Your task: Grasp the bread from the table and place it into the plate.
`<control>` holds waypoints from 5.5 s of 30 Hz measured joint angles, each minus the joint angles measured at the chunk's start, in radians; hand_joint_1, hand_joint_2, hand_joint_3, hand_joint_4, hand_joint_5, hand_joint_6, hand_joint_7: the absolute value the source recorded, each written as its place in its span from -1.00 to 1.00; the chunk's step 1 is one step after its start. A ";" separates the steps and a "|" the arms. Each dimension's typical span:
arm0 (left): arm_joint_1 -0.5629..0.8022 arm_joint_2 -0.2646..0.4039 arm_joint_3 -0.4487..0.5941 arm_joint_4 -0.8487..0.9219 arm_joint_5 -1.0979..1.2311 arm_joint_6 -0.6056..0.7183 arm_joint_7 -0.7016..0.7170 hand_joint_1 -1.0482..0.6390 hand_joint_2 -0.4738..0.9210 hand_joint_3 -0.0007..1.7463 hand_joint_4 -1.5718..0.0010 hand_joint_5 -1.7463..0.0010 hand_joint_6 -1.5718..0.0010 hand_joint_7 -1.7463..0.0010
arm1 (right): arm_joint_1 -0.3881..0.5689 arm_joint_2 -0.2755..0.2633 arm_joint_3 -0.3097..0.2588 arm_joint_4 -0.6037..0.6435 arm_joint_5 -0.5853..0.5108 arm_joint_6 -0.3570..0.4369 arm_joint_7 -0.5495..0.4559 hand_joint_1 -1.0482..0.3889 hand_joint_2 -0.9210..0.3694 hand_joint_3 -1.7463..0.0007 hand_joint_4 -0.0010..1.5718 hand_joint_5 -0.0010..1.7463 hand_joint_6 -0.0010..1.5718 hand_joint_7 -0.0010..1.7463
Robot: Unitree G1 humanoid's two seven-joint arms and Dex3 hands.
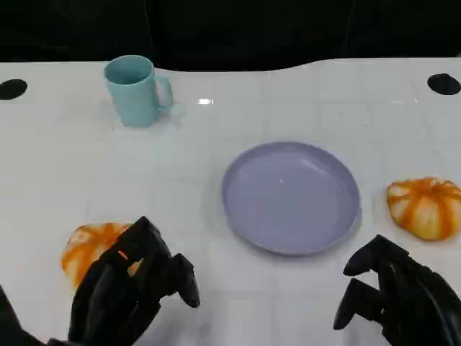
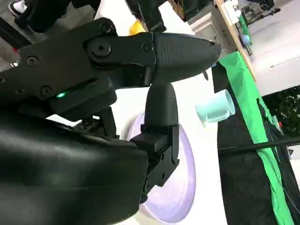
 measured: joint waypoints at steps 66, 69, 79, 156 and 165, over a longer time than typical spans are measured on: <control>0.032 0.513 -0.136 -0.509 1.309 -0.071 0.284 -0.49 1.00 -0.94 0.98 0.66 0.72 1.00 | 0.000 0.000 0.001 -0.007 0.005 0.015 0.000 -0.28 -1.00 0.44 -0.21 1.00 -0.47 0.91; 0.020 0.521 -0.180 -0.539 1.484 0.010 0.216 -0.46 0.99 -0.97 0.99 0.70 0.75 0.99 | -0.001 0.000 0.000 -0.006 0.005 0.014 0.000 -0.29 -1.00 0.44 -0.21 1.00 -0.47 0.91; -0.077 0.525 -0.260 -0.470 1.708 0.105 0.124 -0.48 0.96 -1.00 0.95 0.76 0.73 0.99 | -0.001 0.002 -0.001 -0.006 0.005 0.014 0.000 -0.29 -1.00 0.44 -0.21 1.00 -0.46 0.91; -0.443 0.372 -0.247 0.571 0.929 -0.463 0.777 0.09 0.16 0.76 -0.18 -1.00 0.02 -1.00 | -0.006 0.000 -0.007 0.005 0.005 0.017 0.001 -0.26 -1.00 0.43 -0.21 1.00 -0.48 0.94; -0.428 0.316 -0.202 0.470 0.789 -0.470 0.659 0.10 0.12 0.77 -0.19 -1.00 0.01 -1.00 | -0.012 -0.001 -0.007 0.014 0.003 0.015 0.005 -0.26 -1.00 0.43 -0.21 1.00 -0.47 0.96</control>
